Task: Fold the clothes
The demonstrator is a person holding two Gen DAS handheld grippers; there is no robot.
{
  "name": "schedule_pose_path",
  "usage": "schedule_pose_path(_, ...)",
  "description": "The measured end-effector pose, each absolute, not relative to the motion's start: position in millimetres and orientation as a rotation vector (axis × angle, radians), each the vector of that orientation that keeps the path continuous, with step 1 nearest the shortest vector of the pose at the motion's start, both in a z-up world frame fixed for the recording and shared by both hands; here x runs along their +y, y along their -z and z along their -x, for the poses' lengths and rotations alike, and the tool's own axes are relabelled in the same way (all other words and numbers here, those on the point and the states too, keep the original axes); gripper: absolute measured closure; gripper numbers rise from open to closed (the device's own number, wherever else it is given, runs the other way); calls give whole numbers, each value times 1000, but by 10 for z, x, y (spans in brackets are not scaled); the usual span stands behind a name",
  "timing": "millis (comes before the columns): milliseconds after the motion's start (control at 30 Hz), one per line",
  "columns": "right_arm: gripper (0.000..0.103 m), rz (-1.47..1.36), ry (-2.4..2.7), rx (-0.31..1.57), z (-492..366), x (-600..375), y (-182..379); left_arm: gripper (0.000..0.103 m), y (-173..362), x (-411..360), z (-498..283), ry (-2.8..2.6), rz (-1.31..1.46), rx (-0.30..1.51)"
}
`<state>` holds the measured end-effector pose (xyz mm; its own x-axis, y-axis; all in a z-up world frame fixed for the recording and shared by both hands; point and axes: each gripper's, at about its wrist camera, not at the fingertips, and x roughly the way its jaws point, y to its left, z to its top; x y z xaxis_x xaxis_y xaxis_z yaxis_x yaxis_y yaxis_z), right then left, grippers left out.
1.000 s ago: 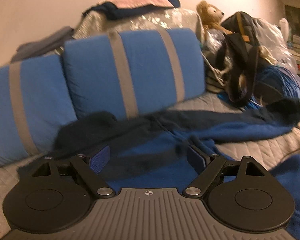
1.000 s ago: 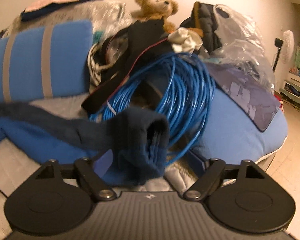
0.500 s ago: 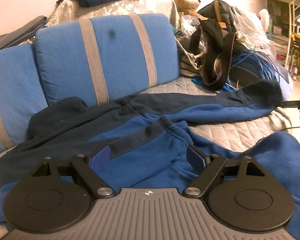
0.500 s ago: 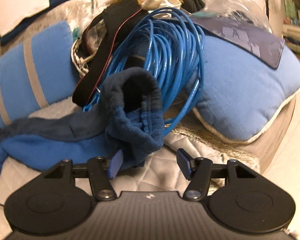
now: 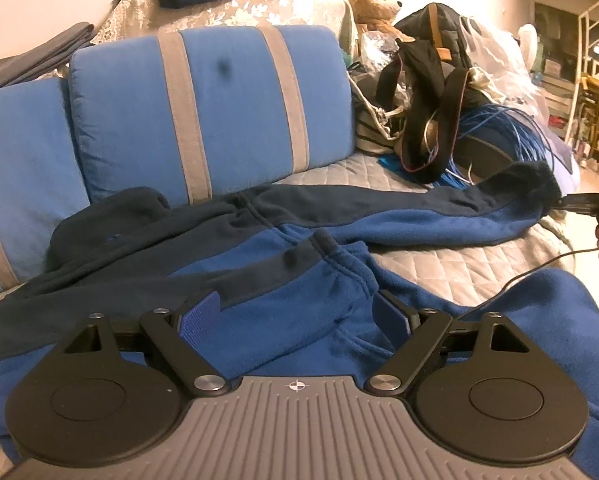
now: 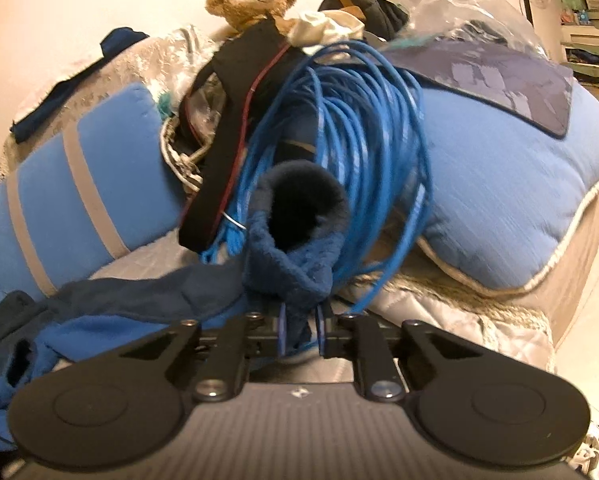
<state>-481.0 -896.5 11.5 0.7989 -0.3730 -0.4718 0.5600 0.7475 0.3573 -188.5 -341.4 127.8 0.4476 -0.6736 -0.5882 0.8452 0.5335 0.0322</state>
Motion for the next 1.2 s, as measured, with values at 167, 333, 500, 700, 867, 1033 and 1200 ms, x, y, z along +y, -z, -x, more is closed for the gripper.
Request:
schedule_pose_path(167, 90, -457, 485, 387, 4649, -8810, -376, 19, -1367, -3476, 1872, 972, -339, 554)
schedule_pose_path(333, 91, -399, 428, 385, 4445, -8599, -604, 19, -1456, -3608, 1879, 985, -342, 541)
schedule_pose_path(500, 91, -340, 351, 380, 4208, -8288, -803, 19, -1512, -3743, 1875, 999, -309, 538)
schedule_pose_path(700, 91, -259, 248, 391, 3862, -7891, -997, 19, -1461, -3878, 1802, 1001, -236, 590)
schedule_pose_path(867, 91, -223, 184, 406, 3600, -7602, -1050, 19, -1374, -3953, 1731, 1014, -155, 629)
schedule_pose_path(1033, 92, -182, 121, 419, 3378, -7323, -1091, 19, -1277, -3959, 1614, 1012, -64, 686)
schedule_pose_path(1200, 92, -163, 68, 436, 3199, -7120, -1109, 19, -1151, -3898, 1458, 993, 24, 738)
